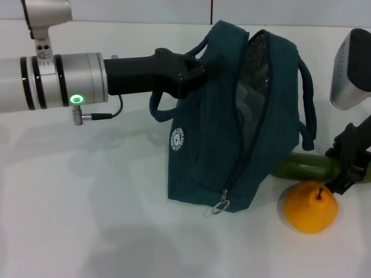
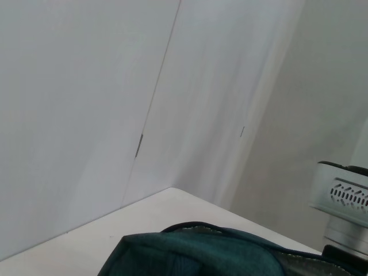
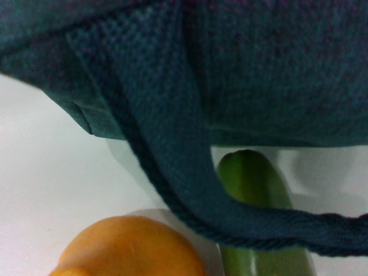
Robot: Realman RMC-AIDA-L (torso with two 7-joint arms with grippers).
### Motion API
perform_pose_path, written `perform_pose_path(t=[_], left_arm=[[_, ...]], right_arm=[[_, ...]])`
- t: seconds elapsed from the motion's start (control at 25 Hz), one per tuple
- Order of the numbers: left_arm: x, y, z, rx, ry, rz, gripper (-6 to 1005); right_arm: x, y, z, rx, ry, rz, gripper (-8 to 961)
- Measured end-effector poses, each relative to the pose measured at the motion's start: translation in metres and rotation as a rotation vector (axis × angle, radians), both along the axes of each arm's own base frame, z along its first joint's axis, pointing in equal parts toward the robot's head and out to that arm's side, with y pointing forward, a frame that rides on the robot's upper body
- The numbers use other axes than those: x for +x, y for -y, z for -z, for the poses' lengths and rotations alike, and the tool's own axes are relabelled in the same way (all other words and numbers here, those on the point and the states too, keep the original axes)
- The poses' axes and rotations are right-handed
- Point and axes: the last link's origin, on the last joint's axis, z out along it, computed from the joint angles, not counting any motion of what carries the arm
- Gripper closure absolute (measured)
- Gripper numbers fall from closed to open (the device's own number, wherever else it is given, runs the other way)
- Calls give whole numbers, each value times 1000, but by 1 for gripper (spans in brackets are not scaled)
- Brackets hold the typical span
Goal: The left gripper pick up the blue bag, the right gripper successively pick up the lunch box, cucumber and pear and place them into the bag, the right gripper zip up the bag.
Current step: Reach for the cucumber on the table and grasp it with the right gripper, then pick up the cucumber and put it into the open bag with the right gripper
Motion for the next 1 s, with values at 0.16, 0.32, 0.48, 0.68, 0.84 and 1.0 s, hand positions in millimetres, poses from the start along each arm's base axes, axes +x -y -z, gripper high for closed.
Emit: perform_pose_path(t=[0.16, 0.32, 0.48, 0.68, 0.84, 1.0], left_arm=[[0, 0, 0, 0, 0, 0, 958], [-1, 0, 0, 1, 0, -2, 958], [-1, 0, 0, 7, 3, 1, 957], [-2, 1, -1, 11, 3, 1, 957], [-1, 1, -1, 12, 3, 3, 958], [-1, 1, -2, 14, 3, 4, 958]], right_arm=[[0, -2, -2, 22, -11, 21, 196], [0, -4, -4, 44, -30, 27, 271], [7, -4, -11, 87, -101, 73, 346], [32, -5, -39, 238, -272, 166, 377], [50, -6, -61, 365, -385, 229, 377], [67, -1, -79, 472, -493, 279, 377]])
